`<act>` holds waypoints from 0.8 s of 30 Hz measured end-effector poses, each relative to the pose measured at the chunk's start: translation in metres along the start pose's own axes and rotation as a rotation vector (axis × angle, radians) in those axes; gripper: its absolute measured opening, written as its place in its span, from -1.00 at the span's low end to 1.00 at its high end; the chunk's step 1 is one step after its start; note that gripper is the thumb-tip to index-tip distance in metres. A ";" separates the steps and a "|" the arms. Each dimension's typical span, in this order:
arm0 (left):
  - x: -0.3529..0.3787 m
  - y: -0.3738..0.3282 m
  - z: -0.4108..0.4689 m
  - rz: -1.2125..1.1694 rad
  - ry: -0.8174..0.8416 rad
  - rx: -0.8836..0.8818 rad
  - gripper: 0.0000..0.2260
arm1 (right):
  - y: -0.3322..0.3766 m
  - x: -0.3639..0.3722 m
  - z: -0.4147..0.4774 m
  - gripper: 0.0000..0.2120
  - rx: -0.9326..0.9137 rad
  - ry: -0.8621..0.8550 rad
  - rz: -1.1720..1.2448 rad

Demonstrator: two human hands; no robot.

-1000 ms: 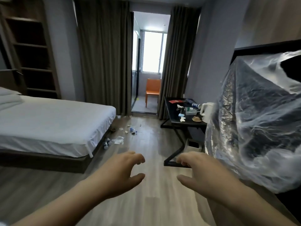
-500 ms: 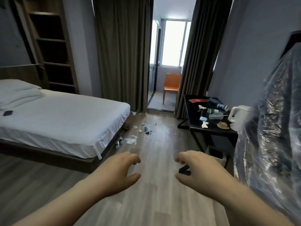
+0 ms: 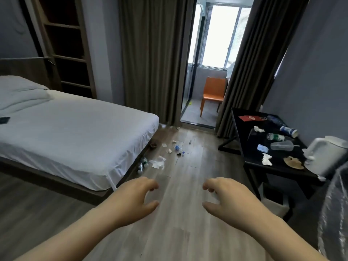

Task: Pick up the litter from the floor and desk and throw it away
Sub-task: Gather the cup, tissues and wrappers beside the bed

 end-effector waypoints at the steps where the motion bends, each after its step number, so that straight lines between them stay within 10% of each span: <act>1: 0.002 0.012 0.017 -0.005 0.010 -0.008 -0.64 | -0.002 0.006 0.019 -0.61 0.008 0.013 0.000; 24: 0.100 0.126 0.419 0.026 -0.004 0.029 -0.80 | -0.176 0.113 0.394 -0.58 0.043 0.027 0.041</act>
Point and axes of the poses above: each hand's wrist, its own z-axis towards the middle knuckle, its own x-axis out of the palm, y = z × x, the point moved 1 cm from there along z, towards the middle knuckle, and after that the axes turned 15 degrees about -y, right-handed, at the moved point
